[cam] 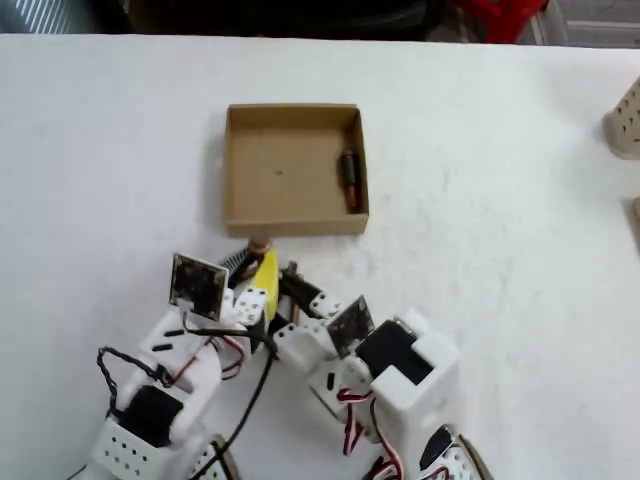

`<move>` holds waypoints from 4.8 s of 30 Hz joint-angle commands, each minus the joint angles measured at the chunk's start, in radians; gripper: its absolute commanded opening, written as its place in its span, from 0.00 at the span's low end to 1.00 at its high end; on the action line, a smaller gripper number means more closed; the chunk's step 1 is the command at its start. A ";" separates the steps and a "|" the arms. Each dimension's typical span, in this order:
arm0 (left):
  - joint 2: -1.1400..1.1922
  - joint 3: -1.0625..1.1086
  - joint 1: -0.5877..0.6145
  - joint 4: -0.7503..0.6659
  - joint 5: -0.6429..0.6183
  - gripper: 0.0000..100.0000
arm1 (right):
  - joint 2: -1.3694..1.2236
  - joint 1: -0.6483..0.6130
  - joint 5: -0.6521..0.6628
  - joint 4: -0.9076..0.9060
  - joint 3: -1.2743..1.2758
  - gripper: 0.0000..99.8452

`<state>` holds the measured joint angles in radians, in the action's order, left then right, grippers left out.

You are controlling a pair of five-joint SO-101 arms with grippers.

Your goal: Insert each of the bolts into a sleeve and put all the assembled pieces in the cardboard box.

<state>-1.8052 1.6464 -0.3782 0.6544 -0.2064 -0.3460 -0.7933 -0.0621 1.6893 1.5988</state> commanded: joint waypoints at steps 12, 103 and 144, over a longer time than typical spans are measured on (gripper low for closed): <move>-0.004 -0.008 -0.093 0.044 -0.008 0.02 | 0.116 0.062 0.003 0.025 0.023 0.02; -0.004 -0.118 0.464 0.316 0.005 0.02 | 0.133 0.094 0.003 0.025 0.025 0.02; 0.001 0.048 0.585 0.267 0.242 0.02 | 1.374 0.384 0.006 -1.555 -0.058 0.02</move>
<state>-1.8067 1.6955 0.2094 0.9122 0.0284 0.8892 -0.4158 -0.0591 0.3974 1.6310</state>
